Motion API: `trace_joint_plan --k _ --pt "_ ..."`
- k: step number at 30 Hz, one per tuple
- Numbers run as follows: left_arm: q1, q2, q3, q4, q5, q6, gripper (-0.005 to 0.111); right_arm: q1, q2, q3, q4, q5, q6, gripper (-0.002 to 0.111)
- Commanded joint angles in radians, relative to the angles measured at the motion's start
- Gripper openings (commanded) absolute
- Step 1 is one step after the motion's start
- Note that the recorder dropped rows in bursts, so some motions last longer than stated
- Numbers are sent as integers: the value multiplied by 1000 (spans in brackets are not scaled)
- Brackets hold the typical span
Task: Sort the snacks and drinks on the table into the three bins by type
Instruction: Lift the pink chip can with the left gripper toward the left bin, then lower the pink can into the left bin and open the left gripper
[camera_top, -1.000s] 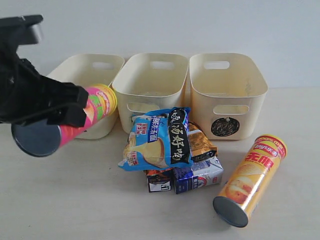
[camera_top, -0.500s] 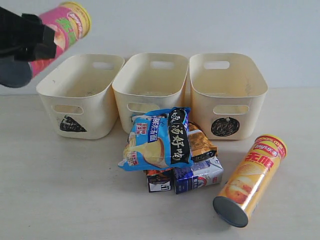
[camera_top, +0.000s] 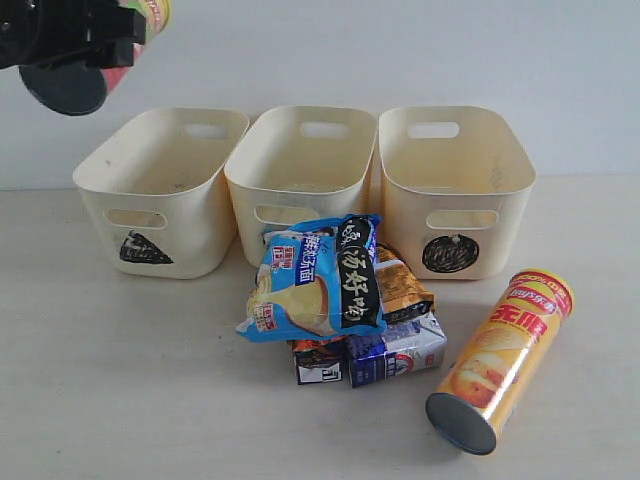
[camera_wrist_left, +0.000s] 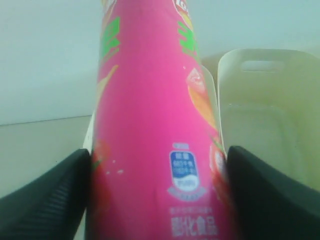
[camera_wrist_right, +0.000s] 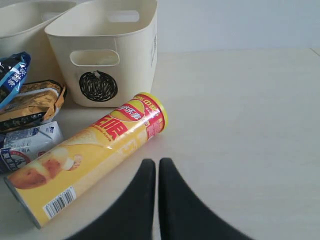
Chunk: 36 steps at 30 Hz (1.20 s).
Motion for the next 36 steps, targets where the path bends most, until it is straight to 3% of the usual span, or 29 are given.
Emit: trace_joint_plan --k 1,12,21,24,28,36 --pt "10 81 -62 10 -40 -10 4 -3 -6 0 -1 -7 -2 0" --pt "91 245 -120 13 -140 -10 4 -3 -6 0 -1 -7 -2 0" --pt "97 369 -120 13 -244 -8 7 -3 -6 0 -1 -7 -2 0" --pt "97 404 -128 13 -249 -8 23 -3 -6 0 -1 -7 -2 0" --pt "97 437 -138 13 -260 -10 55 -3 -6 0 -1 -7 -2 0" --pt "97 443 -147 13 -269 -10 81 -3 -6 0 -1 -7 -2 0"
